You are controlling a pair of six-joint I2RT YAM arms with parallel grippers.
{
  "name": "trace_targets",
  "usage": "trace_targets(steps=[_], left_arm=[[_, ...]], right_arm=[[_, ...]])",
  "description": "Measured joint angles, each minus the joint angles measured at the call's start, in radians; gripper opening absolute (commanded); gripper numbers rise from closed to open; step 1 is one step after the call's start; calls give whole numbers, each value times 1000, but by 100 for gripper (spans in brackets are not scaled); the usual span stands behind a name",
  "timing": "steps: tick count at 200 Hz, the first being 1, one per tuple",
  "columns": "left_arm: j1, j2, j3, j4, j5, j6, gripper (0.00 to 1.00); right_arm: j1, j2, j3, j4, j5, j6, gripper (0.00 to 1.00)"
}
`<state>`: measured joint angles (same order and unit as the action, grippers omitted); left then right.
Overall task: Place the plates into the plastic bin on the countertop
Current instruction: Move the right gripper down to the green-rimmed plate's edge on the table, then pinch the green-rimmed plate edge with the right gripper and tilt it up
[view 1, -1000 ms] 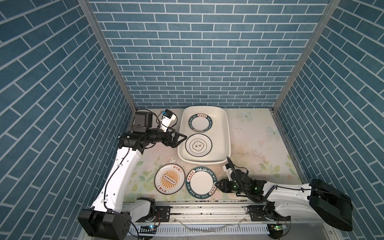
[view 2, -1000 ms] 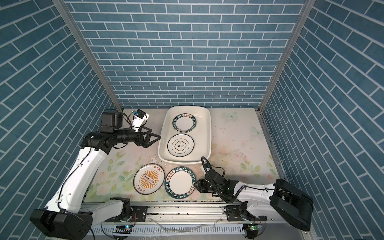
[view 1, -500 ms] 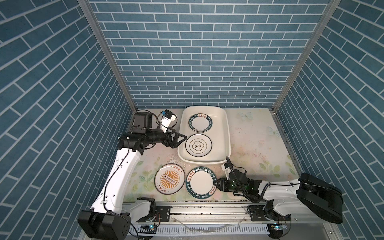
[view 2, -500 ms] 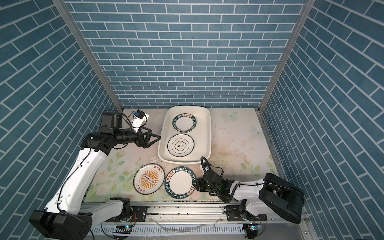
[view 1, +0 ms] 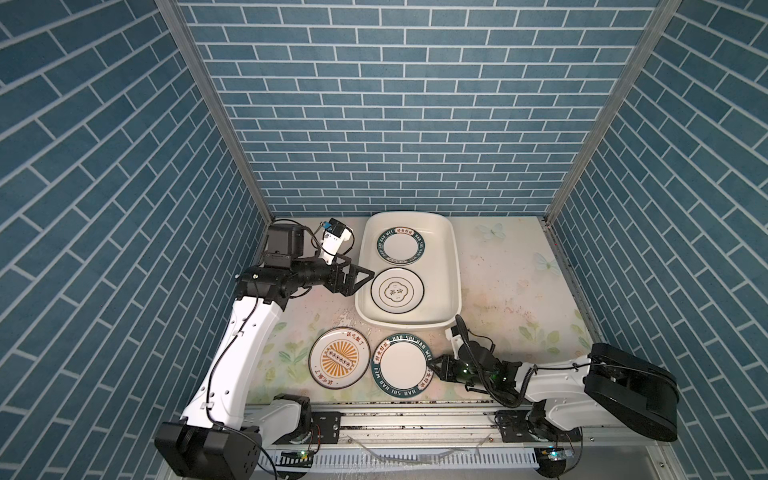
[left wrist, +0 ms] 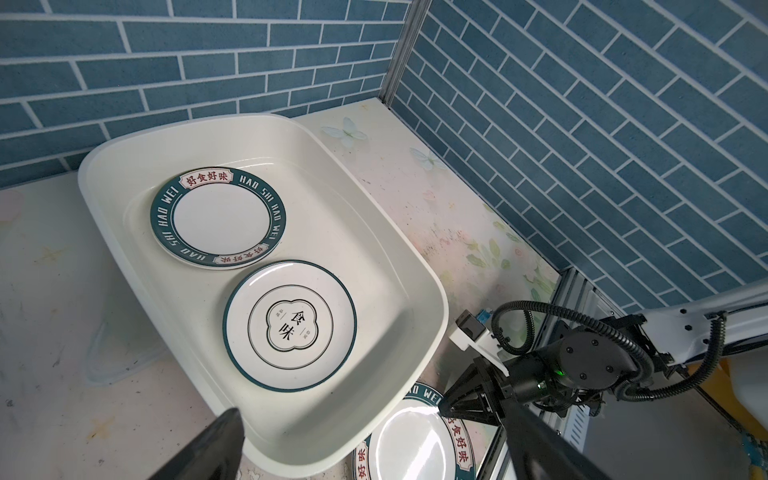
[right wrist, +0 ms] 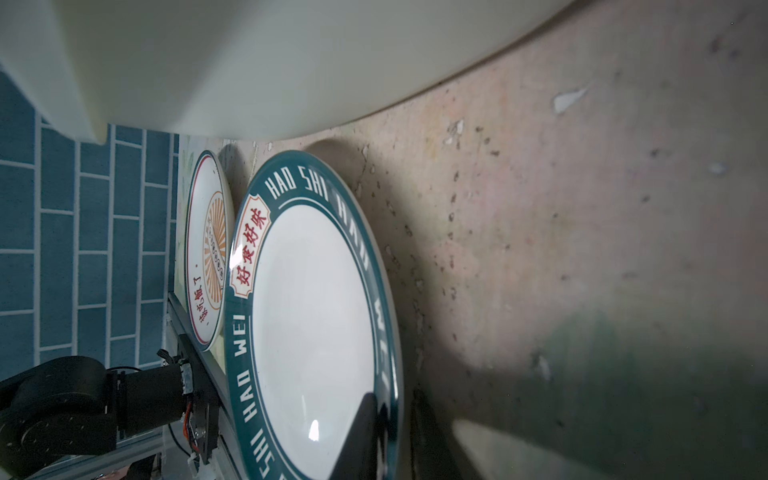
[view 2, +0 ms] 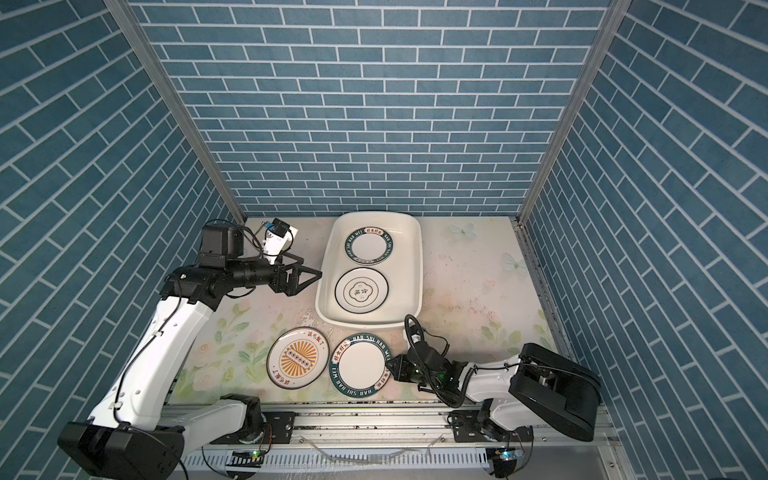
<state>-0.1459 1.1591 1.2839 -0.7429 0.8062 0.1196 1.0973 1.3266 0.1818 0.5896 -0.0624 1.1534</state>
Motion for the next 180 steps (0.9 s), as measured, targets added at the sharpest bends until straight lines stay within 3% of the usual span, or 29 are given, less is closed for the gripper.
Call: trace_targets(steps=[109,180], left_arm=[[0,-6,0,0,6,-4,100],[0,-16,-4,0,7,-4,100]], right_arm=[[2,36,-8,67,11,18,18],[1,133,-21,223,10,52,8]])
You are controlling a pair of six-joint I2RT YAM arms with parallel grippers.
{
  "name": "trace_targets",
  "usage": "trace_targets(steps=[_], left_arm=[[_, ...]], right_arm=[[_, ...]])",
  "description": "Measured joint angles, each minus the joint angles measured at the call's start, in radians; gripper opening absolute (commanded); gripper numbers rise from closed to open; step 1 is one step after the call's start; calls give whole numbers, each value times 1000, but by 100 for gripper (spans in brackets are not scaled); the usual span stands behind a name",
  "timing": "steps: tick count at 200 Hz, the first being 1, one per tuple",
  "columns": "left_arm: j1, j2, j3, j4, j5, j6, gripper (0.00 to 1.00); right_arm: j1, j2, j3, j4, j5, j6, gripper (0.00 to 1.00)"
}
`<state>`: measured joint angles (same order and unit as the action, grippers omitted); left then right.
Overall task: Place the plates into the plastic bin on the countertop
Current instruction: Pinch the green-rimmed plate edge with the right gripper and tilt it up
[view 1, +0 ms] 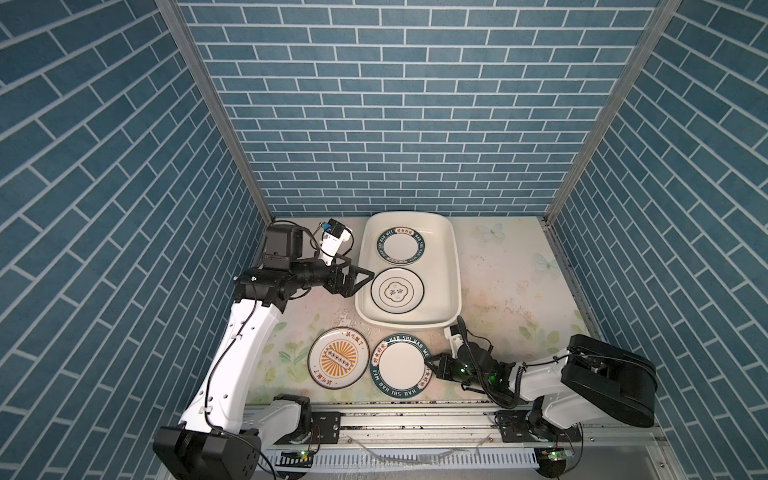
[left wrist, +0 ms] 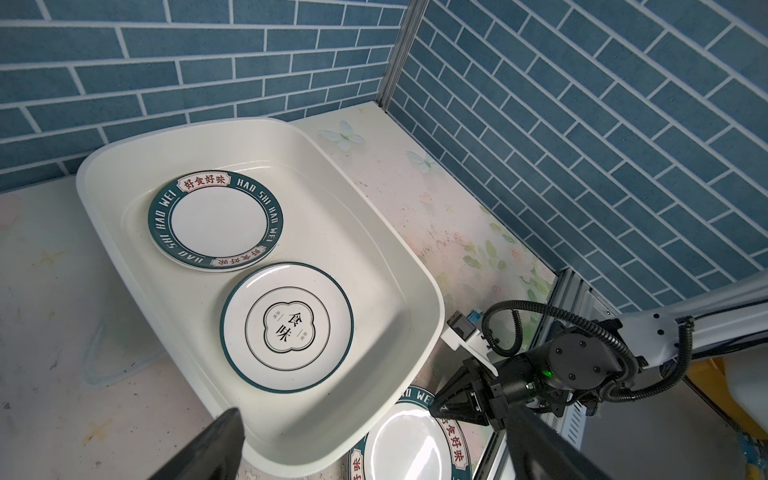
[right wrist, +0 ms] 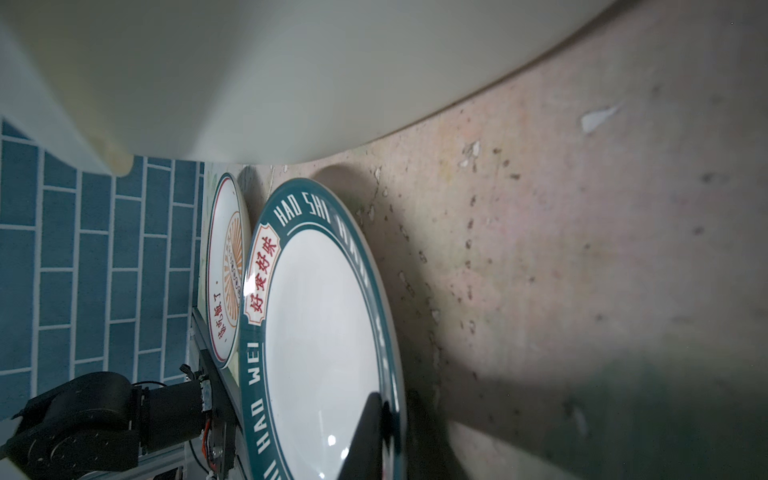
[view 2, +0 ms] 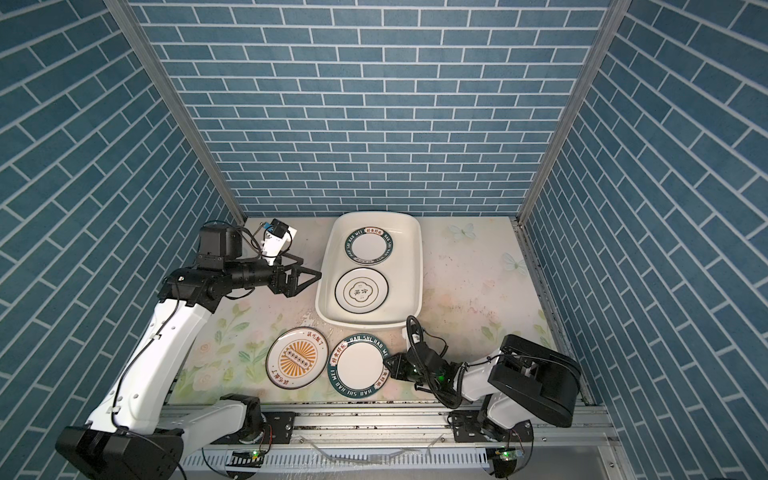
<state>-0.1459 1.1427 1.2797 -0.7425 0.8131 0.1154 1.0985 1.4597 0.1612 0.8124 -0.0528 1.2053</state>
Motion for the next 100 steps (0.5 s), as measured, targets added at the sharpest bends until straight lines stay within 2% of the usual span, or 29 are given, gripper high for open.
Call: trace_targets(steps=[49,100], left_arm=[[0,0,0,0,1,-7,100],[0,0,0,0,4,-11,99]], right_arm=[[0,-14,-12,32,-4,37,1],[1,-121,-18,-86,7,36,0]])
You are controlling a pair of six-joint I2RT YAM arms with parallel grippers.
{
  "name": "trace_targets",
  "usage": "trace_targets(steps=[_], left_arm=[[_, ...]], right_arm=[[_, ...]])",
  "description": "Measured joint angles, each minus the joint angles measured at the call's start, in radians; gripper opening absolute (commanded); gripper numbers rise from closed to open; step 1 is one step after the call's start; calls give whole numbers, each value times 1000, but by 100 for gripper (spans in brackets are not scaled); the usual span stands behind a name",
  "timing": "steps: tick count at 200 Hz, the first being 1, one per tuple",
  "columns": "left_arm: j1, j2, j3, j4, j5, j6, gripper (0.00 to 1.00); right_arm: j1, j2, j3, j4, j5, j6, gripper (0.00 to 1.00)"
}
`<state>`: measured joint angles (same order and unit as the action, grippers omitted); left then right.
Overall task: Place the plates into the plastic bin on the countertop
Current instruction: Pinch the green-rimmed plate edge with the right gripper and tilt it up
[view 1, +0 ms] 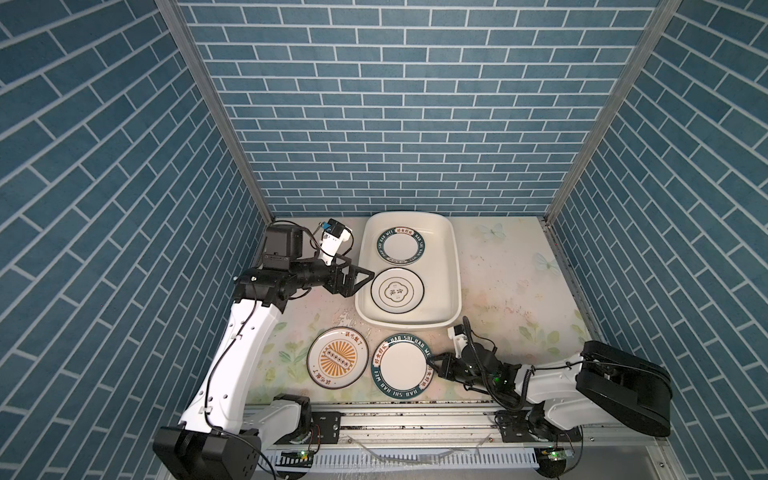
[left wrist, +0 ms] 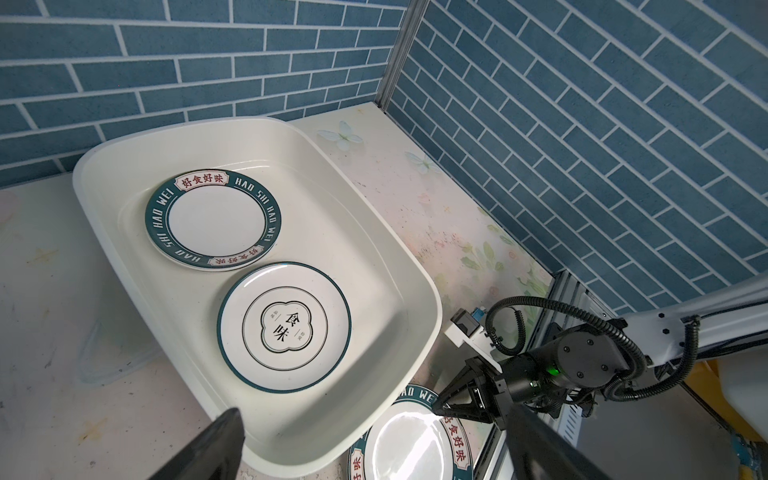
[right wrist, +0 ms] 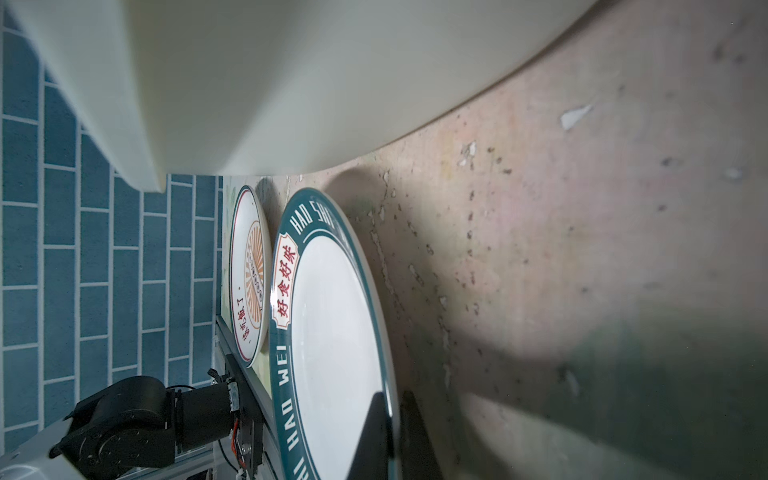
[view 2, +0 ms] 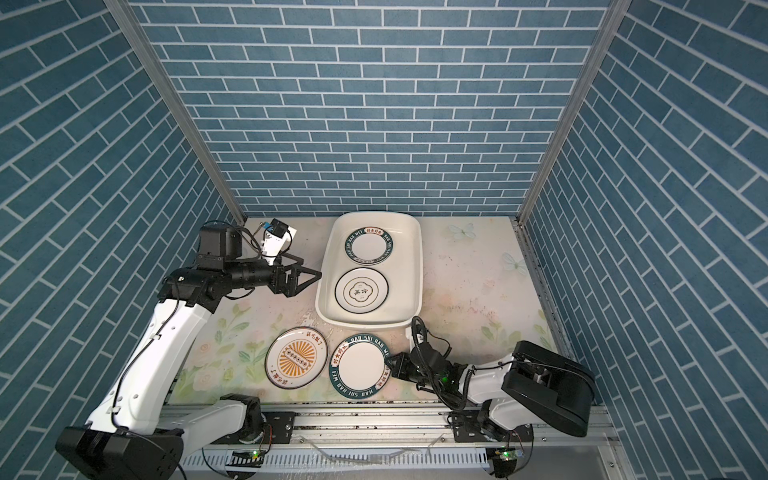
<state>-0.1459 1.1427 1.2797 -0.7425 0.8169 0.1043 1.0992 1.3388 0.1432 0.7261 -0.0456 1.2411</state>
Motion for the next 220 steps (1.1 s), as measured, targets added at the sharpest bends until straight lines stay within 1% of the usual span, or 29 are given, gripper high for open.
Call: trace_targets(steps=[47,84,144,185,220], left_arm=[[0,0,0,0,0,-1,100],[0,0,0,0,0,-2,100],[0,0,0,0,0,-2,100],[0,0,0,0,0,-2,100],[0,0,1,0,0,-2,99]], right_arm=[[0,-132,-3,-156,13,-9,0],[-1,-206,34,-300,6,-29,0],[-14,-306,41,-436,-18,-42,0],[-29,-352,97,-577,-75,-76,0],[-63,-398,118,-645,-136,-94,0]])
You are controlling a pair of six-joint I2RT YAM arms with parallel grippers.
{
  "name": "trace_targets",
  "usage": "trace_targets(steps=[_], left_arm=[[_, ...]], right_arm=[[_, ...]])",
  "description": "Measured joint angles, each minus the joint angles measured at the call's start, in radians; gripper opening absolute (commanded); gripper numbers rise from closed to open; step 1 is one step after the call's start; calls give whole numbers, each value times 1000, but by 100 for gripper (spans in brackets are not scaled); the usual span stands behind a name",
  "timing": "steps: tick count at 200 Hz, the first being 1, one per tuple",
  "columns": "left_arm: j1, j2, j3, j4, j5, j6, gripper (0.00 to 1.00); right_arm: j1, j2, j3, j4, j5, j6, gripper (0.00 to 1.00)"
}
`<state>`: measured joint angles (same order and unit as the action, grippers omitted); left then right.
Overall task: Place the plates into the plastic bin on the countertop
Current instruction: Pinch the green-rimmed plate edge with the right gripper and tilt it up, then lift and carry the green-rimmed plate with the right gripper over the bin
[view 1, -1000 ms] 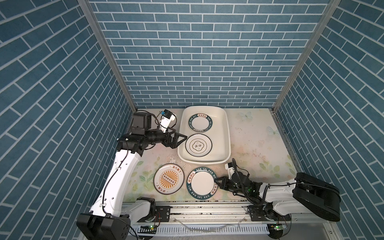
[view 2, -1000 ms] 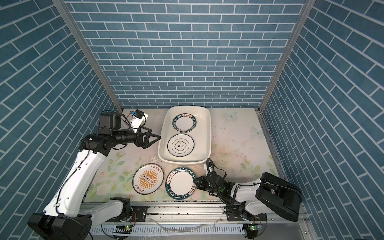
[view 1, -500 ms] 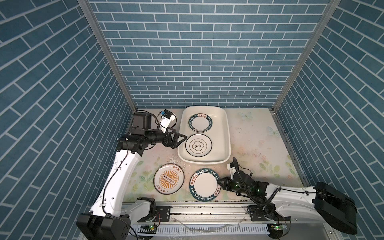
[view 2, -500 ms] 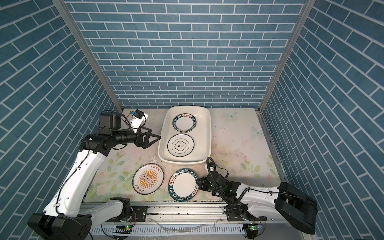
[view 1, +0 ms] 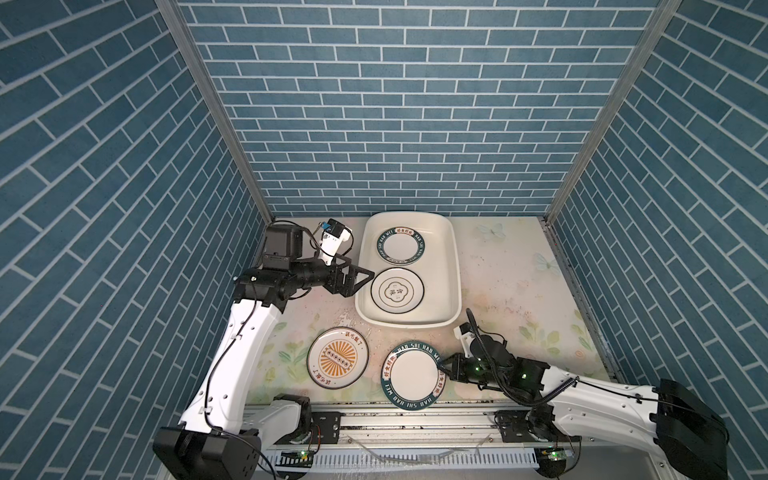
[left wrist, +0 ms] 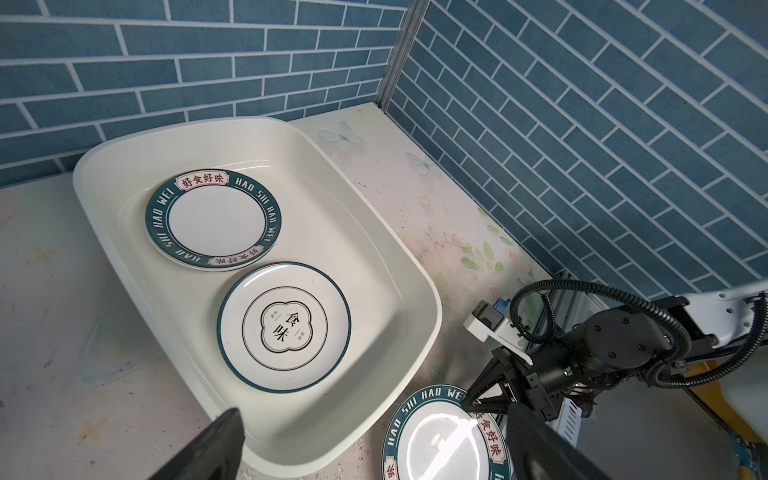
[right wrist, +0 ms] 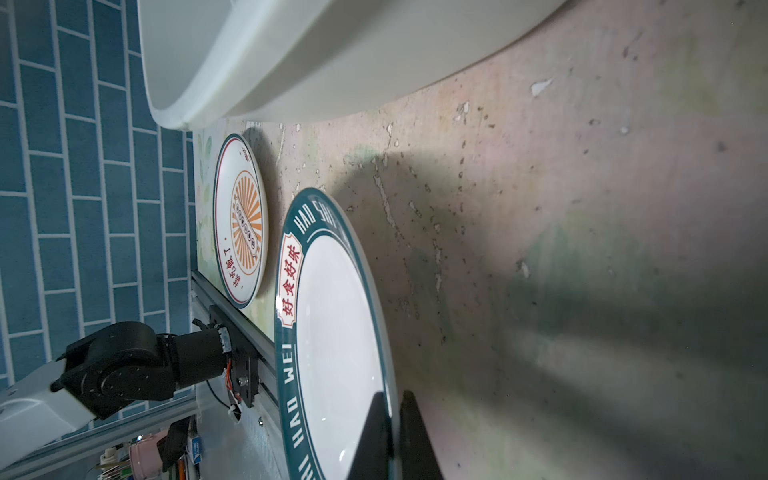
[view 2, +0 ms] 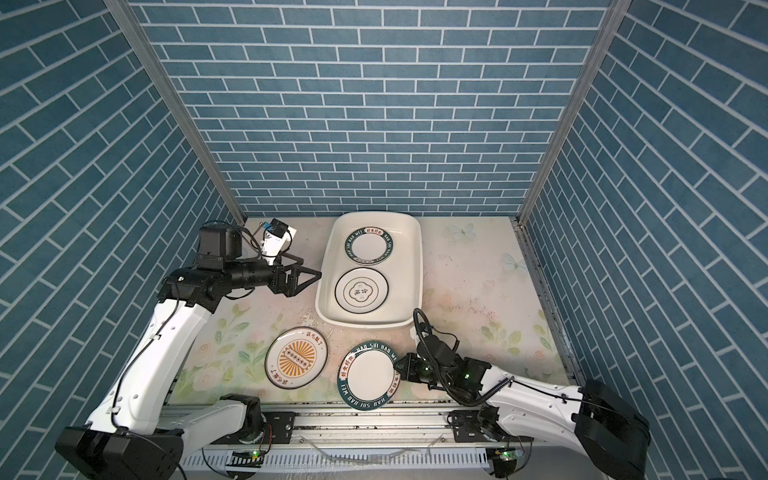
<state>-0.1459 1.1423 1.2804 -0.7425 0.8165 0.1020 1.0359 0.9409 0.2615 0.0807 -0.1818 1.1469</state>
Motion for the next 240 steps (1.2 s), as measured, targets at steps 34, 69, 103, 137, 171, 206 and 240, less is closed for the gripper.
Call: trace_targets(steps=[34,69,103,137,171,206,240], left_arm=[[4,0,0,0,0,0,99],[14,-3,0,0,0,0,100],[48,-25,0,0,-7,-5,100],[113,-58,1,0,-22,-18,100],[167,-100,0,15,-27,-43,100],[177,-133,-3,22,-29,-47,99],[178,-151,-21,30,-26,-55,99]], right_arm=[[-18,-18,60,-93,-78,-30,0],[-21,-19,179,-213,-183,-100,0],[-35,-19,306,-333,-256,-176,0],[-128,-10,422,-396,-334,-232,0],[-277,56,561,-446,-420,-293,0],[-385,204,729,-470,-486,-372,0],[-455,387,846,-462,-521,-433,0]])
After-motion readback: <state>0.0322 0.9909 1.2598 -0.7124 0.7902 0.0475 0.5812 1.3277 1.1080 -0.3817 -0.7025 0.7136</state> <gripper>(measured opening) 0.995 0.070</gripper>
